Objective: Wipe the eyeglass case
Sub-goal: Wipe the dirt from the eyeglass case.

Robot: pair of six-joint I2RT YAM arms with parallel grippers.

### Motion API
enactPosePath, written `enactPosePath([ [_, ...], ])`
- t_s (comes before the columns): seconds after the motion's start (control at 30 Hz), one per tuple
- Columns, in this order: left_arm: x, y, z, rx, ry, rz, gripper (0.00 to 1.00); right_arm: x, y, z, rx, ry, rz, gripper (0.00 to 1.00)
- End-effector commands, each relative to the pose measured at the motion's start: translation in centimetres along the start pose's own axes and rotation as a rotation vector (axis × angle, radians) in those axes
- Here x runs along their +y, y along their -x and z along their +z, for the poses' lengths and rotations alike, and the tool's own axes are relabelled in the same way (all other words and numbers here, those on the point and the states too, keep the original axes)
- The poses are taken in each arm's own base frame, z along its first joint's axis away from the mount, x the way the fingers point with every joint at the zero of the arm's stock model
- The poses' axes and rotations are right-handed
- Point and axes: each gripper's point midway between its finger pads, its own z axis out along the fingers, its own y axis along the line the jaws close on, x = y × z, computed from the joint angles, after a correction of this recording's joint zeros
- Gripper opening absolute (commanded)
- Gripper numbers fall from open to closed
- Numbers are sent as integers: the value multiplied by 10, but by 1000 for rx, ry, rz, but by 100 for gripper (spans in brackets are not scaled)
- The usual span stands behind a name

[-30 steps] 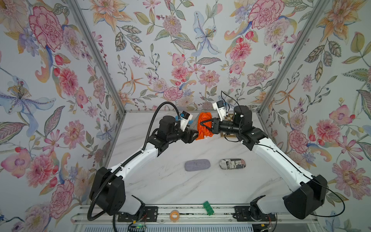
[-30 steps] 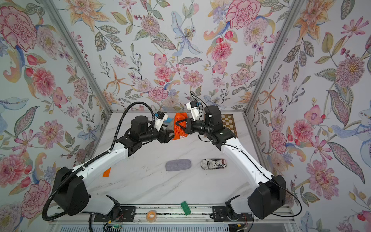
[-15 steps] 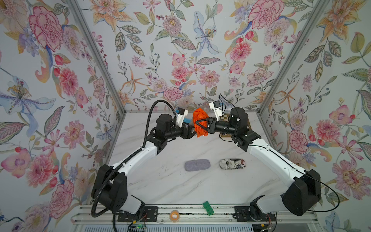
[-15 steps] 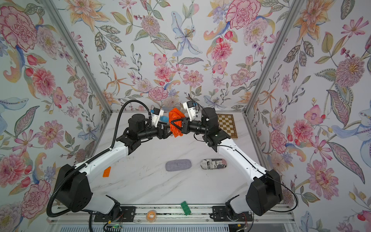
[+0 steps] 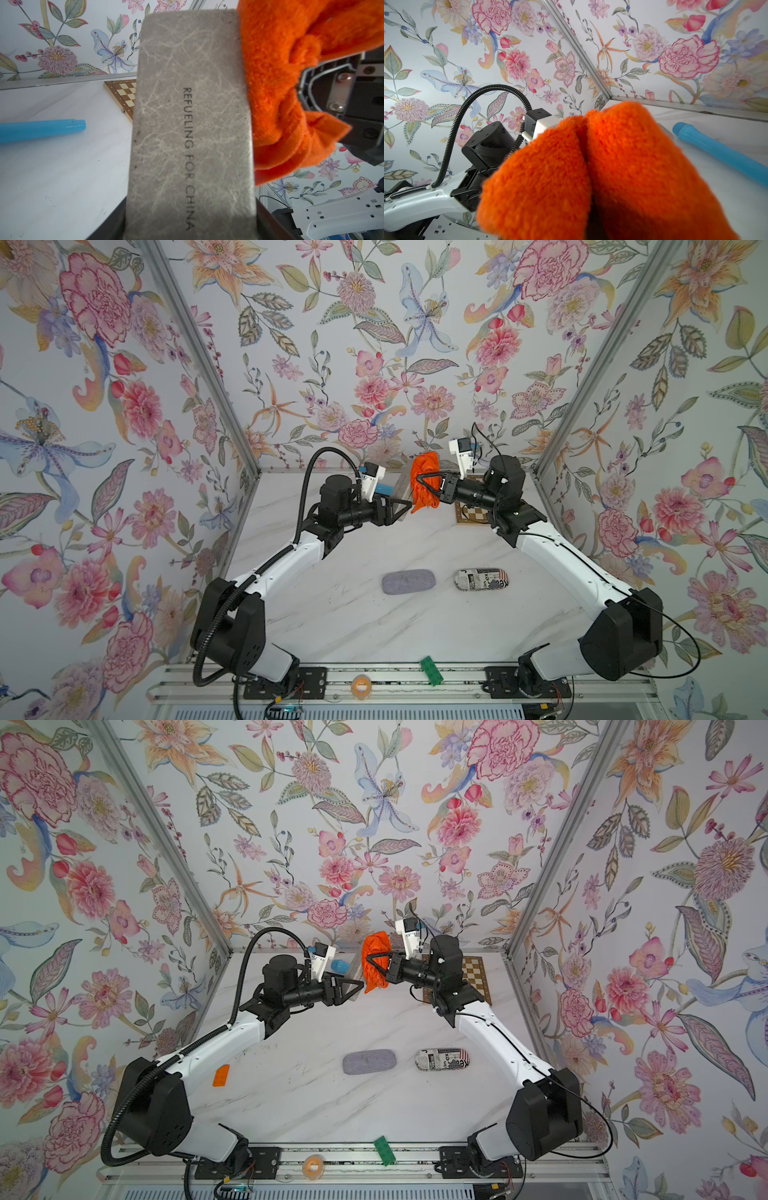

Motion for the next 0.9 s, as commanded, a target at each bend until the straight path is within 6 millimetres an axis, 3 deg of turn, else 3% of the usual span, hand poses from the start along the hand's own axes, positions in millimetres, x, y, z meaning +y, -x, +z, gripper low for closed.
enactPosePath([
  [0.0,-47,29,-13,-54,-113,153,39,31,-33,21,121,59,-35,0],
  [0.1,-52,28,-13,-49,-139,154,39,20,-31,18,117,15,-37,0],
  [0.17,-52,25,-14,-38,-131,163,39,-13,-6,2,68,-67,-13,0],
  [0.3,-49,15,-23,2,-80,199,39,-51,35,-30,8,-172,9,0],
  [0.43,-31,-5,-32,101,42,259,39,-44,55,-46,-9,-168,-14,0],
  [0.53,-22,-15,-39,169,110,308,39,-28,59,-48,7,-96,14,0],
  [0.7,-27,-15,-43,211,115,376,38,-7,31,-29,114,56,126,0],
  [0.87,-27,0,-41,186,145,424,37,5,2,-9,191,165,237,0],
])
